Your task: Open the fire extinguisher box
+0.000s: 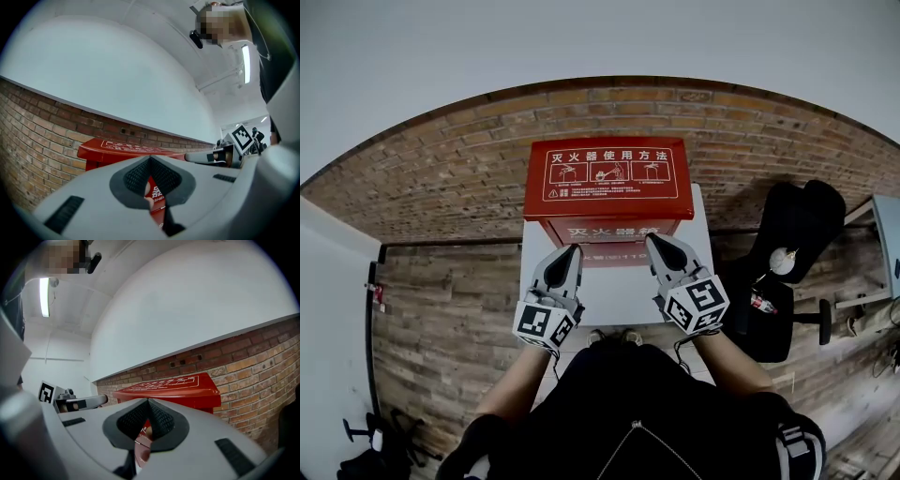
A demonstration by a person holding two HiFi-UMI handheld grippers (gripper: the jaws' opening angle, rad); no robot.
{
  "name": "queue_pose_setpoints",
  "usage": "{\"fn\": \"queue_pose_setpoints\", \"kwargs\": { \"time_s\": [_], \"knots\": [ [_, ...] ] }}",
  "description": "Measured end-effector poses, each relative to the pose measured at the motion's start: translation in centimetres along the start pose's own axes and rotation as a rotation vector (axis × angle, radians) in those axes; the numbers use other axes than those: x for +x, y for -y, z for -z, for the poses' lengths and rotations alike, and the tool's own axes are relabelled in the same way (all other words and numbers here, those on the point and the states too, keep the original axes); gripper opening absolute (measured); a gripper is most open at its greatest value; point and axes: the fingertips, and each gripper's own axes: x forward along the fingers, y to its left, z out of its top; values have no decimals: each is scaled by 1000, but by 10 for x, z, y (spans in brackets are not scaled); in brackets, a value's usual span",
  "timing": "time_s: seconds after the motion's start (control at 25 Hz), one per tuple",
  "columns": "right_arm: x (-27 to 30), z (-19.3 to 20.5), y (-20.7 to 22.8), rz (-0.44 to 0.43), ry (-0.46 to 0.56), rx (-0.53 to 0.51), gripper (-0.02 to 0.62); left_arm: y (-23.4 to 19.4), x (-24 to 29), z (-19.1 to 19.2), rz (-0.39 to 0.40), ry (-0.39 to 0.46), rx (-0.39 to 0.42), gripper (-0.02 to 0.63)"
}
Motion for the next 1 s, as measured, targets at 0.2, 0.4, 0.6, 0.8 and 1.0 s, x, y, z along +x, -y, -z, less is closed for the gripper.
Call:
{"fn": "queue_pose_setpoints", "kwargs": {
  "time_s": [0.2, 0.4, 0.6, 0.8, 1.0],
  "knots": [
    [6, -7, 1, 41, 5, -39, 18, -13, 6, -5, 19, 4, -1, 49],
    [9, -16, 3, 70, 27, -58, 18, -23, 10, -11, 34, 9, 2, 51],
    [9, -30, 12, 96, 55, -76, 20, -36, 13, -22, 21, 15, 29, 51],
    [6, -47, 21, 78, 98, -121, 114, -52, 13, -29, -1, 12, 77, 157],
    [0, -56, 36, 74, 94, -163, 197, -76, 7, -37, -28, 23, 108, 220]
  ]
}}
